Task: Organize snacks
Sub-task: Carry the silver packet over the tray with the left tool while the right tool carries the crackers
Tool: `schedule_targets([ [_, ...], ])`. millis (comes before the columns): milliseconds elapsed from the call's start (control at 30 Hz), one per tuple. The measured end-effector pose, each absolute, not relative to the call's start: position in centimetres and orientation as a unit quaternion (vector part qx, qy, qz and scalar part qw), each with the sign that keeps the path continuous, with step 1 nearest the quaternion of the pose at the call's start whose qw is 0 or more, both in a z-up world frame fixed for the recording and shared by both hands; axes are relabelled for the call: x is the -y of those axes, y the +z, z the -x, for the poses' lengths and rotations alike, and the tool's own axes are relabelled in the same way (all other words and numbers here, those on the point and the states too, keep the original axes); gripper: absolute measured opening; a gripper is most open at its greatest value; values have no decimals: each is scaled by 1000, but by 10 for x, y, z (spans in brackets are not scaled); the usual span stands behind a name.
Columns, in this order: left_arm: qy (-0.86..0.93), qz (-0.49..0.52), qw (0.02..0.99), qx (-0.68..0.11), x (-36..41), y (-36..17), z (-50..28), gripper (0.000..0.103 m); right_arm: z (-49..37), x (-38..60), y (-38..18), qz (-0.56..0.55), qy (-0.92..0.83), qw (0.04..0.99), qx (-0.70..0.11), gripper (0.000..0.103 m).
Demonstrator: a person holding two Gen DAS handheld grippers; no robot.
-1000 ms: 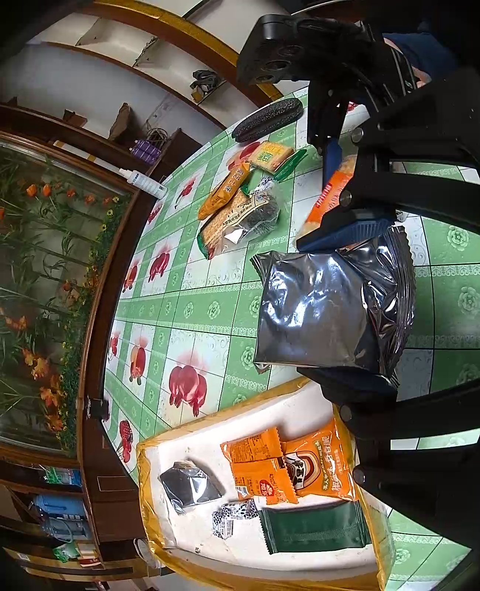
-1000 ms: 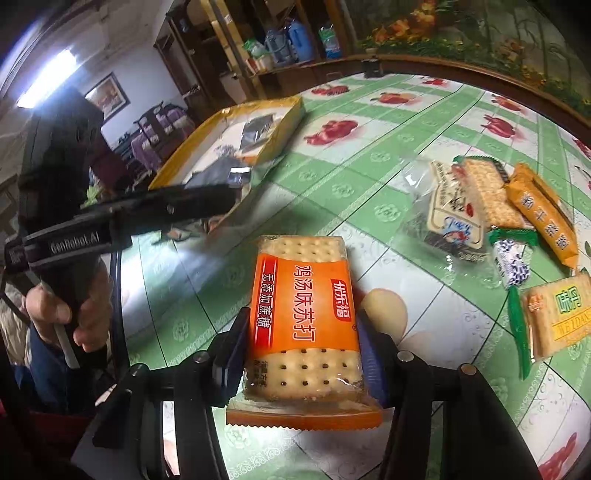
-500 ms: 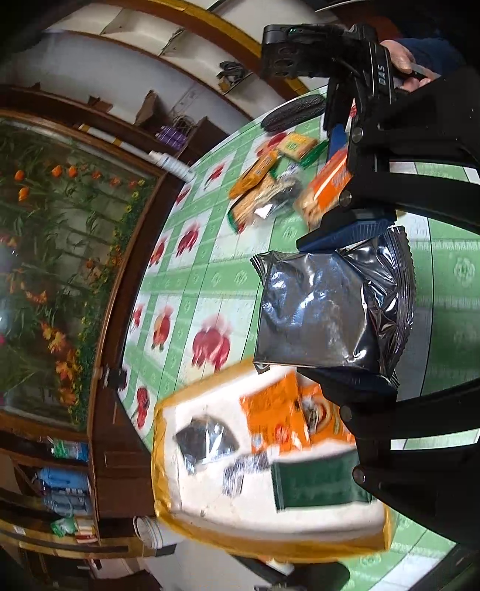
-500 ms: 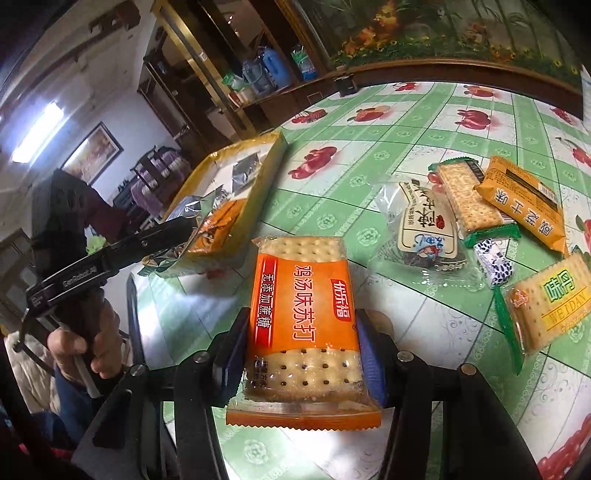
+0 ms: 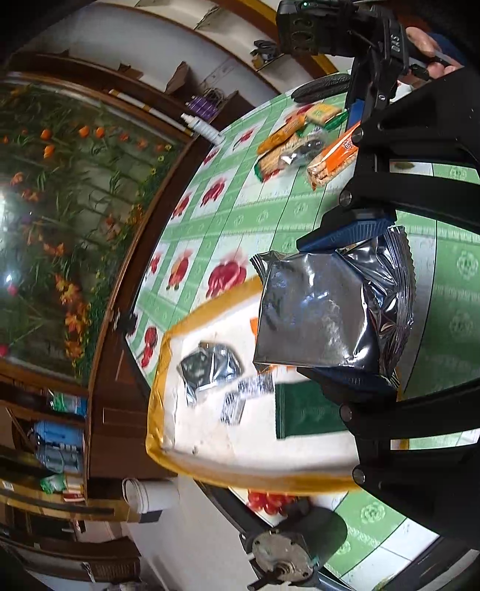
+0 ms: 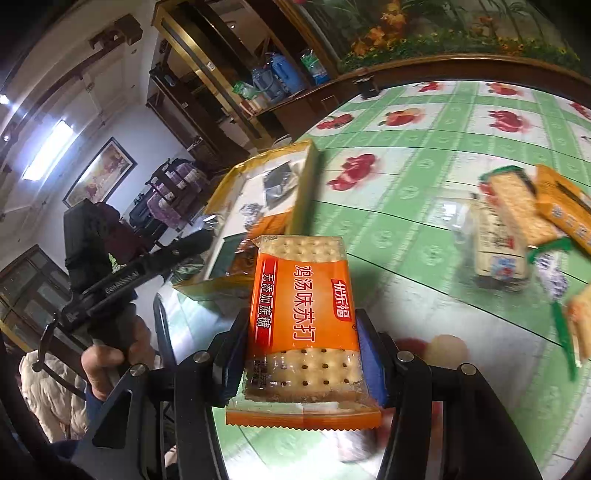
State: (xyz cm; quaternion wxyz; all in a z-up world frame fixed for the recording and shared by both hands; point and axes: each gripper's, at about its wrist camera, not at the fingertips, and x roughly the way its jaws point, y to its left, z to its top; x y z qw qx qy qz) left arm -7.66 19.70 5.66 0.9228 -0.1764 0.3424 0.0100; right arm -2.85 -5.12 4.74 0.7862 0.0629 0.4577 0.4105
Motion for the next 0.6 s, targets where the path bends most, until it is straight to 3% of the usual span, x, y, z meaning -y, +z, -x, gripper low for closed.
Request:
schedule_targets([
  [600, 58, 169, 920, -348, -226, 40, 70, 57, -18, -72, 50, -75, 391, 782, -480, 54],
])
